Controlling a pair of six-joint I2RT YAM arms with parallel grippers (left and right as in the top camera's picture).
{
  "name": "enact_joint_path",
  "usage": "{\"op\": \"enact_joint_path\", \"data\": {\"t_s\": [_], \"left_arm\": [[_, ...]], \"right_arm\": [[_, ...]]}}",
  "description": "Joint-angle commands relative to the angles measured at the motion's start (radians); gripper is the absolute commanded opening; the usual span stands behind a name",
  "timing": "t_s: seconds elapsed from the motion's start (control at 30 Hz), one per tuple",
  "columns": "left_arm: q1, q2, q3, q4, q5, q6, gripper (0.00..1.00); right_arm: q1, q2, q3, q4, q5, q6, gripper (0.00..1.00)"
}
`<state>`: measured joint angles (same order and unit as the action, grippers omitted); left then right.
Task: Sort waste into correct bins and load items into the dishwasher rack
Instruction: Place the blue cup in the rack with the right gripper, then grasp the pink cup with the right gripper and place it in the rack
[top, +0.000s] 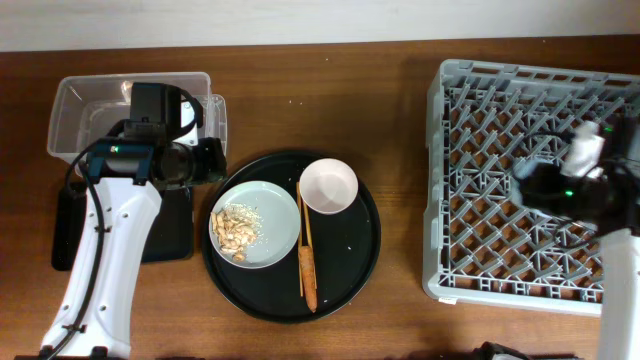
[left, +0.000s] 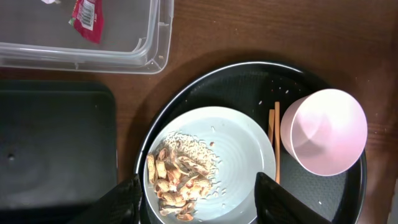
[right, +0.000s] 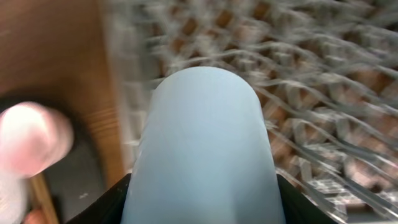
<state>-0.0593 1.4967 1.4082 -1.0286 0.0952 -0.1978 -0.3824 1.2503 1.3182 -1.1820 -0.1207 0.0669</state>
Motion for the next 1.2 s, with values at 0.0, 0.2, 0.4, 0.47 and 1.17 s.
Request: {"op": "enact_joint_path", "data": {"t_s": [0.0,0.2,0.4,0.47,1.17], "left_arm": [[0.005,-0.007,0.003,0.002,-0.017,0.016,0.58],[0.005,-0.007,0.003,0.002,-0.014,0.016,0.58],[0.005,-0.007,0.003,0.001,-0.014,0.016,0.58],[0.005,-0.007,0.003,0.000,-0.014,0.016,0.58],[0.005,-0.006,0.000,-0.035,-0.014,0.016,0.80]], "right_arm": [[-0.167,0.016,0.025,0.005,0.171,0.029,0.50],[-0.411,0.183,0.025,0.064,0.185,0.153,0.51],[-0.418,0.371,0.025,0.122,0.196,0.152,0.51],[-0.418,0.380,0.024,0.126,0.212,0.152,0.68],[0.090,0.234,0.085,0.135,-0.246,-0.115,0.73]]}}
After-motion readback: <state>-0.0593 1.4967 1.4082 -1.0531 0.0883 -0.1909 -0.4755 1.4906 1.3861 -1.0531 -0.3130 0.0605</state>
